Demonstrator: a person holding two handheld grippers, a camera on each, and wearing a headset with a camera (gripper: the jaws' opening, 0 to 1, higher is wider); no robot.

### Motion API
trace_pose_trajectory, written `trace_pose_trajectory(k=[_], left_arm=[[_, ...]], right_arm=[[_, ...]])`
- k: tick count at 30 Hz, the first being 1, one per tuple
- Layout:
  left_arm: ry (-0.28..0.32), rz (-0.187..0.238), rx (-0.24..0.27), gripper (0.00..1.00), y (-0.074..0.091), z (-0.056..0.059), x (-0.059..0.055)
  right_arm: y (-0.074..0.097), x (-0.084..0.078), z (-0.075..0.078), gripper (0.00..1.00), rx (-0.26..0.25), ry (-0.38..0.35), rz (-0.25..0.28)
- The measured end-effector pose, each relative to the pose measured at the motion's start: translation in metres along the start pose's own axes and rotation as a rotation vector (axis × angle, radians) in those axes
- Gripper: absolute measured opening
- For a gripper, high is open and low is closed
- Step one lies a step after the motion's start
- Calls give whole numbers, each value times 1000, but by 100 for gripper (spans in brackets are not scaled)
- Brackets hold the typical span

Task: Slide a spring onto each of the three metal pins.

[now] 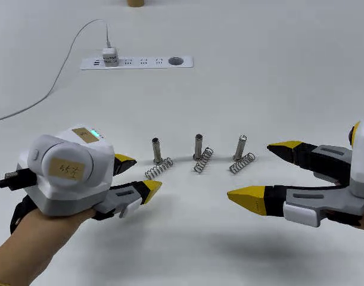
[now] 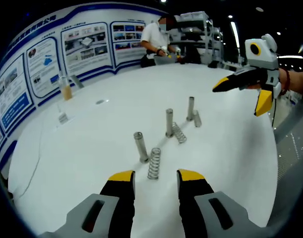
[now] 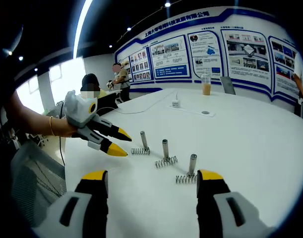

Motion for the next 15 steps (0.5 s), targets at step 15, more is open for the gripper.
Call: trace_pose_trajectory(k=[15], left_arm=[[-10, -44, -58, 24, -16, -4, -12]], right_arm=[[7, -14, 4, 76, -17, -21, -37]])
Point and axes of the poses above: the centre of the closed fingertips' face, and the gripper's own axes: y roughly backward along the fingers, z roughly to its right, x roughly out of its top, the point moved 2 cm from there along y, roughly backward along the fingers, and after that the axes turned 10 degrees about z, right-handed, at the moved point
